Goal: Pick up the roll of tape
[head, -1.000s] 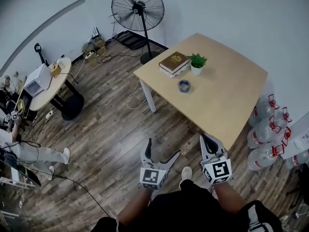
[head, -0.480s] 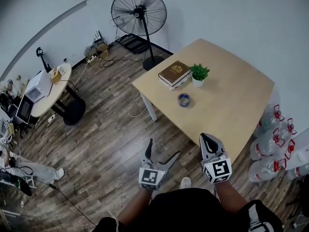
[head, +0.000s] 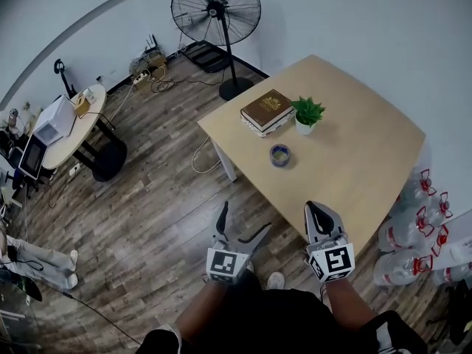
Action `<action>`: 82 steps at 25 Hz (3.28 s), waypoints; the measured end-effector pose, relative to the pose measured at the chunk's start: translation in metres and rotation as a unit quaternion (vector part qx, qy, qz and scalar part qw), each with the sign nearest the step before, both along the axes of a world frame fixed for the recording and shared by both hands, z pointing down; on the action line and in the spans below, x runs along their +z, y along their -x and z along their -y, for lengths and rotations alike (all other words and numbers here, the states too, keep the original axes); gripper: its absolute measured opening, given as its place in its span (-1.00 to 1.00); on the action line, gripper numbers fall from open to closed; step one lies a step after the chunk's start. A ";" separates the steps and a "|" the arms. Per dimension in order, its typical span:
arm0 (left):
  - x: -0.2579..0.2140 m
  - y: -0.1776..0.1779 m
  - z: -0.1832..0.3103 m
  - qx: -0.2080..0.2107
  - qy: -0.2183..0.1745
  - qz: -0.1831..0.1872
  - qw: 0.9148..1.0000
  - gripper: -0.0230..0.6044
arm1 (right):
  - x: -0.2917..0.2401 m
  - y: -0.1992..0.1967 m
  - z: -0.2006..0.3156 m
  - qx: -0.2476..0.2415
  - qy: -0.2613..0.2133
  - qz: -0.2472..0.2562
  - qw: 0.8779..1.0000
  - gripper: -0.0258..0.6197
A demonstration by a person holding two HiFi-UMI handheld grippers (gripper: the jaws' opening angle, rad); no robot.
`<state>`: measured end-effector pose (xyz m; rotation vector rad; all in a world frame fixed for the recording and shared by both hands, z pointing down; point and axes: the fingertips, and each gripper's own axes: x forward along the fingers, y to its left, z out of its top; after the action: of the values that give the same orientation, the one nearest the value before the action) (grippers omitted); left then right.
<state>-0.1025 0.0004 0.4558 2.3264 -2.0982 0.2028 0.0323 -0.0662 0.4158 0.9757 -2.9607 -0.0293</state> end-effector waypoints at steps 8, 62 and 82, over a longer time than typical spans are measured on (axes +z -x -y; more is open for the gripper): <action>0.007 0.037 0.056 -0.004 0.011 -0.009 1.000 0.74 | 0.004 0.020 0.052 0.032 0.002 -0.005 0.999 -0.94; 0.200 0.044 0.307 0.238 0.199 0.038 0.950 0.74 | 0.079 0.060 0.248 0.144 0.084 -0.076 0.983 -0.94; 0.247 0.011 0.344 0.259 0.246 0.080 0.931 0.74 | 0.091 0.043 0.278 0.142 0.096 -0.052 0.984 -0.94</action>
<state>-0.1139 -0.3438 0.7033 2.5147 -1.2156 0.8327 -0.0109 -0.3442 0.5073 1.3092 -2.6414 0.2009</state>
